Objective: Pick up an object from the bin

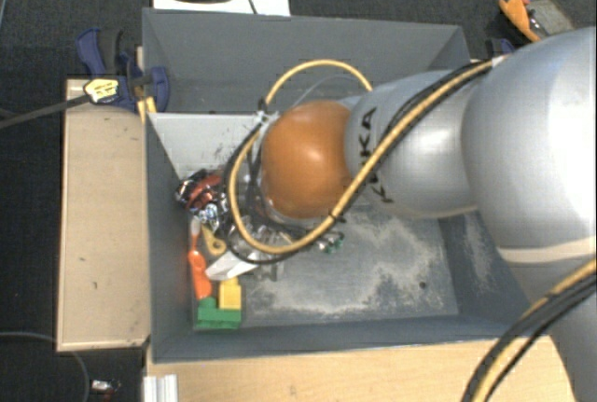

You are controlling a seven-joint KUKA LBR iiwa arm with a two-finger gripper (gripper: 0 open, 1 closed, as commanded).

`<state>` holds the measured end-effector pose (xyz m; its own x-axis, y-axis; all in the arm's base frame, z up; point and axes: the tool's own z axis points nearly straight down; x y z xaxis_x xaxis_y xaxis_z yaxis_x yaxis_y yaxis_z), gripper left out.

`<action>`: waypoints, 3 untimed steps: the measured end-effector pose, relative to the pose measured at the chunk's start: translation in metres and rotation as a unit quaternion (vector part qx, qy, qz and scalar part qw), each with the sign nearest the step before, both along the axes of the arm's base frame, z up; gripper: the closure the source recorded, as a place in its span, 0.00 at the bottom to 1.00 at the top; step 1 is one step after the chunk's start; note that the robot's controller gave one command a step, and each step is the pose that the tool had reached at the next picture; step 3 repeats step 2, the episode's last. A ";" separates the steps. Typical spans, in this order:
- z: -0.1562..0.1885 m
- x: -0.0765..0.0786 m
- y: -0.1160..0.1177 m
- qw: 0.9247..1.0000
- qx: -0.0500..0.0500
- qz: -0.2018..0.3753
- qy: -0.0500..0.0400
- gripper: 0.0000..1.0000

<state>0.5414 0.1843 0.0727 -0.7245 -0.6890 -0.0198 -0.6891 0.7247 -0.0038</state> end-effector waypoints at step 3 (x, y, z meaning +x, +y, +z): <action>0.027 0.000 0.000 1.000 0.001 -0.003 -0.002 1.00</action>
Offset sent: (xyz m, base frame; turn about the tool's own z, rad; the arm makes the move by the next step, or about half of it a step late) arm -0.0008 -0.0003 0.0268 0.0012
